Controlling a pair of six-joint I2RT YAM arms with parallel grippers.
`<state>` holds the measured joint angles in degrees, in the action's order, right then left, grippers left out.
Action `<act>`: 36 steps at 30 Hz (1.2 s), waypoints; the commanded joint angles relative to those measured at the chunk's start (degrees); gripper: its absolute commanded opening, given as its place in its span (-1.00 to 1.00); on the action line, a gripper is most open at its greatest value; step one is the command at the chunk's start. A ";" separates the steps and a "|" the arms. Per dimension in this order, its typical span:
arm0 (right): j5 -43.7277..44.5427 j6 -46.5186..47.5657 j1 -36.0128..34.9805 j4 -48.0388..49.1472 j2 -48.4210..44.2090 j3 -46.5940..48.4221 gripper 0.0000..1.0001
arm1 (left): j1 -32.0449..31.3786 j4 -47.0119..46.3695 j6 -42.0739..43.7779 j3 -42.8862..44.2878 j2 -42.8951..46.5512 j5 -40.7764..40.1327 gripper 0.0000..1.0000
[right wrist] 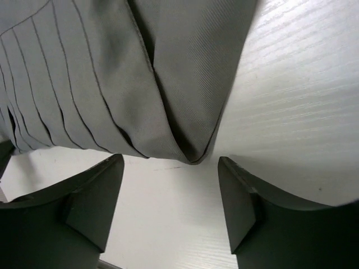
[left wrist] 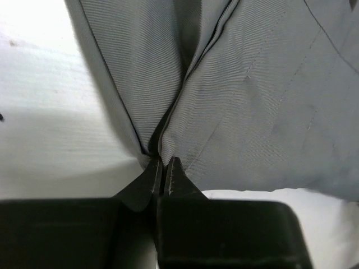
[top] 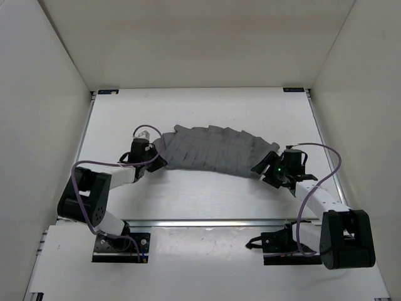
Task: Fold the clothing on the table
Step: Fold the skirt
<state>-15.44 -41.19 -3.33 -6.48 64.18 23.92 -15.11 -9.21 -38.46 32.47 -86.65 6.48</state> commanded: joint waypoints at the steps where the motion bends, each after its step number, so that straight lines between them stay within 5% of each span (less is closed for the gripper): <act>1: 2.61 -2.23 -0.10 5.68 1.03 -1.86 0.28 | -0.88 -1.07 -1.18 -1.62 0.69 2.74 -1.00; 6: 2.35 -2.49 -0.62 7.43 5.15 -2.03 0.24 | -2.37 -0.98 -1.36 -3.81 3.24 2.13 -1.00; 10: 4.19 -3.55 -1.85 10.34 7.00 -2.13 -0.01 | -2.47 -0.90 -1.44 -4.60 3.51 2.74 -1.00; 12: 5.33 -2.76 -1.41 11.05 8.23 -0.99 -0.36 | -1.85 -0.72 -1.35 -4.96 3.94 3.45 -1.00; 14: 5.25 -1.01 -0.62 11.75 8.33 0.85 -0.99 | -2.46 -0.63 -1.01 -5.49 4.56 2.93 -1.00; 22: -4.82 14.82 -9.32 11.49 8.66 18.07 -0.99 | -2.11 0.25 0.14 -6.54 5.88 1.61 -1.00; 31: -22.32 20.62 -26.28 11.49 28.79 41.89 -1.00 | -2.20 -0.89 -0.92 -7.86 7.46 0.81 -1.00; 36: -30.96 26.24 -32.26 0.70 43.54 56.57 -1.00 | -1.85 -1.42 -1.18 -8.74 7.20 1.69 -1.00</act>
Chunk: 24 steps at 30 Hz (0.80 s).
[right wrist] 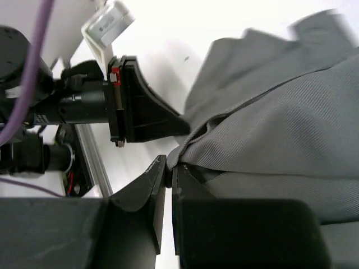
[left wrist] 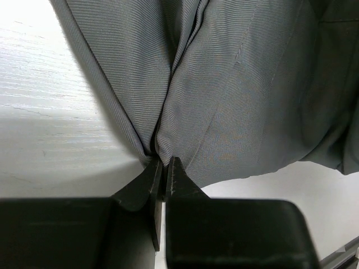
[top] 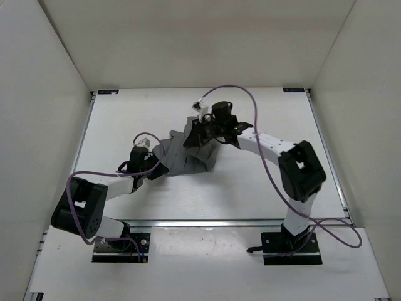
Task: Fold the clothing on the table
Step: Fold the skirt
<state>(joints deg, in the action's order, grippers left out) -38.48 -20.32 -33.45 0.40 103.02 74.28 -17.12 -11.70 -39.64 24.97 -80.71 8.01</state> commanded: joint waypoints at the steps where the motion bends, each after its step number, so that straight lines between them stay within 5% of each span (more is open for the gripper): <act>1: -7.41 6.68 -3.80 -8.47 6.38 8.14 -0.99 | 0.25 0.63 -0.18 -1.50 1.25 -0.18 -1.00; 24: -7.58 13.37 -11.90 -23.87 27.75 27.07 -1.00 | 2.18 0.10 -0.18 -3.08 2.83 1.22 -1.00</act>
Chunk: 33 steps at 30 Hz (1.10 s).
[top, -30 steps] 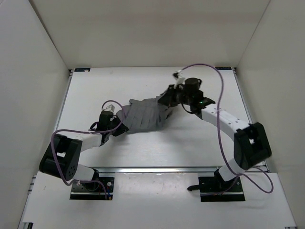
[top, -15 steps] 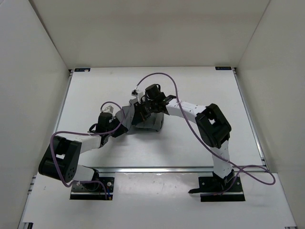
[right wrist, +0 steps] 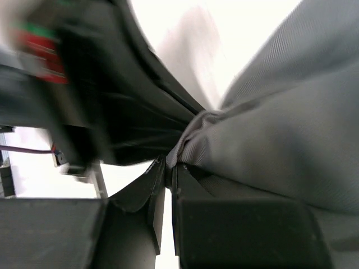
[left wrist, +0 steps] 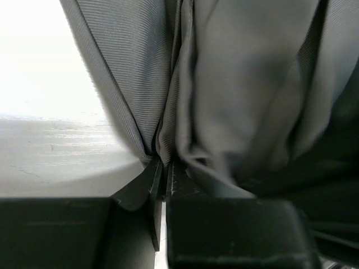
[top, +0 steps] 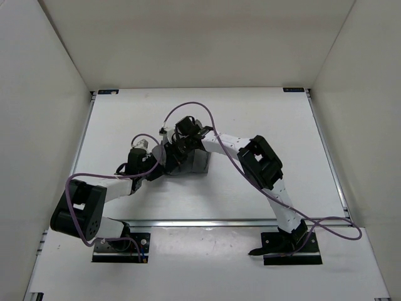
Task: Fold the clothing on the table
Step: Fold the skirt
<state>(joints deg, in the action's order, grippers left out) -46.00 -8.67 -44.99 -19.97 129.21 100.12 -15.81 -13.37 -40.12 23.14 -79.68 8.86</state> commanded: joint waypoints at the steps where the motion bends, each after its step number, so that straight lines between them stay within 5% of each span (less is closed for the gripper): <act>1: -0.14 0.94 -0.19 -2.46 1.57 0.79 -1.00 | 0.61 2.02 0.30 -0.99 1.90 0.80 -1.00; 6: 0.82 -0.12 0.26 0.01 2.27 -1.85 -0.99 | 1.22 3.08 0.30 -1.60 4.88 -0.07 -0.76; 10: 0.39 0.75 0.35 -2.35 2.54 1.04 -0.19 | 2.36 4.40 -0.39 -2.04 10.23 -1.30 -0.43; 13: 1.88 1.89 -0.10 -1.48 0.18 2.44 0.06 | 2.45 5.80 -0.49 -1.78 14.46 -2.44 -0.24; 18: 11.18 -3.35 0.69 4.37 -7.10 2.46 0.09 | 3.42 9.93 -0.74 -0.46 22.27 -3.50 -0.15; 24: 15.33 -14.44 4.47 30.46 -25.74 -20.20 0.14 | 4.21 16.06 1.79 0.77 28.96 -3.59 -0.11; 29: 19.72 -16.39 7.81 32.02 -36.91 -32.26 0.43 | 4.74 22.14 4.52 3.49 31.77 -1.30 -0.01; 31: 18.76 -15.77 9.39 27.02 -36.23 -31.65 0.34 | 4.21 23.91 4.79 3.93 33.53 -1.91 0.01; 32: 17.71 -15.42 10.44 26.39 -35.78 -31.47 0.16 | 4.12 24.43 4.61 3.76 34.32 -2.18 -0.02; 33: 17.87 -14.89 10.71 25.77 -35.34 -31.39 -0.22 | 4.30 24.79 4.35 3.15 35.37 -2.62 -0.04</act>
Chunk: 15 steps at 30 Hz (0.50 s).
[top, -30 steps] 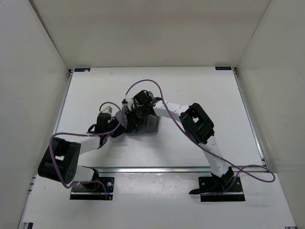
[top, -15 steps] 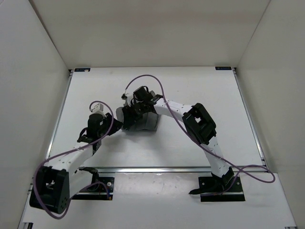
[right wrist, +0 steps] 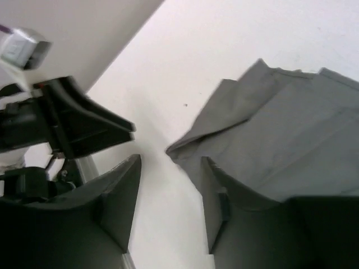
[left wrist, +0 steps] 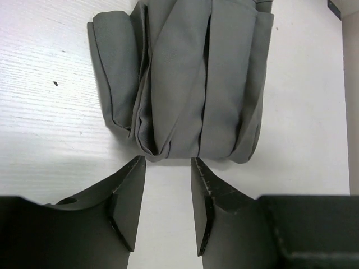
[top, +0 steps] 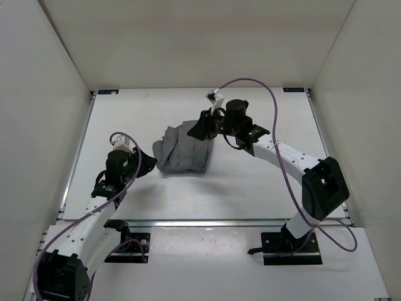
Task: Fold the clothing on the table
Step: Fold the skirt
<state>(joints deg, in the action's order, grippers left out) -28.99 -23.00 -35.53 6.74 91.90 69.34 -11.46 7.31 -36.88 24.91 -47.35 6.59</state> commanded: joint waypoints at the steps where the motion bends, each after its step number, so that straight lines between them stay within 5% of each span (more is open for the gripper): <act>1: 0.35 -0.72 1.60 0.19 2.75 -0.52 -0.45 | -0.14 4.64 0.68 1.46 4.27 -0.35 -0.04; 2: -0.09 -0.46 1.78 0.11 4.24 -0.61 -0.87 | 0.04 5.43 0.85 1.29 5.24 -1.31 -0.07; 3: -0.27 -0.55 1.34 -0.15 6.34 0.87 -1.00 | -0.05 6.13 0.85 1.37 5.60 -2.10 -0.08; 15: -2.82 -1.96 -3.93 -8.93 29.46 20.38 -1.00 | 0.30 10.26 1.20 -0.21 11.58 -4.31 -0.05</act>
<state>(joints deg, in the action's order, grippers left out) -31.16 -24.21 -38.35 -2.20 119.17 84.33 -11.16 15.73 -36.23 24.86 -36.58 3.16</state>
